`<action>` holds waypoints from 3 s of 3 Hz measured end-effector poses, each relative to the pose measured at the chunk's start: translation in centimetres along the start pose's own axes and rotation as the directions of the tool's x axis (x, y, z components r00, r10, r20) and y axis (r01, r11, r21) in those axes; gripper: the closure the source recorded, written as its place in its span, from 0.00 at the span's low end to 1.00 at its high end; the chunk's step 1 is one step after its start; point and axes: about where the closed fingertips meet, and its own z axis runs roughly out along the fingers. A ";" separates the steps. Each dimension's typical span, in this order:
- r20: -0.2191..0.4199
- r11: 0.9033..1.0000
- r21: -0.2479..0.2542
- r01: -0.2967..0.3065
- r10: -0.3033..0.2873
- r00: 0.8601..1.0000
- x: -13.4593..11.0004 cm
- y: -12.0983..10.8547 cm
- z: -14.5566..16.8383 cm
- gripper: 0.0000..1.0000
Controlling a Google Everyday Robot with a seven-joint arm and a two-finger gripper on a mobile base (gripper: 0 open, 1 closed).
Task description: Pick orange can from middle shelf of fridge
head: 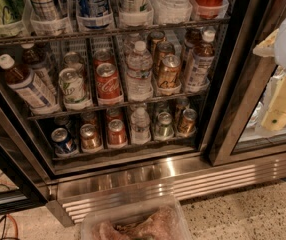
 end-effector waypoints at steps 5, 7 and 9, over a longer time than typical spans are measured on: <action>0.115 0.985 -0.068 -0.158 0.165 0.980 -1.2 6.6 4.6 0.00; 0.165 0.891 -0.162 -0.423 0.447 0.879 -1.0 9.5 12.4 0.00; 0.159 0.792 -0.165 -0.588 0.610 0.777 -0.6 9.1 15.5 0.00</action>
Offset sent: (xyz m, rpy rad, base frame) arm -0.0401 0.0210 -0.0542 0.1276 0.0367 -0.1174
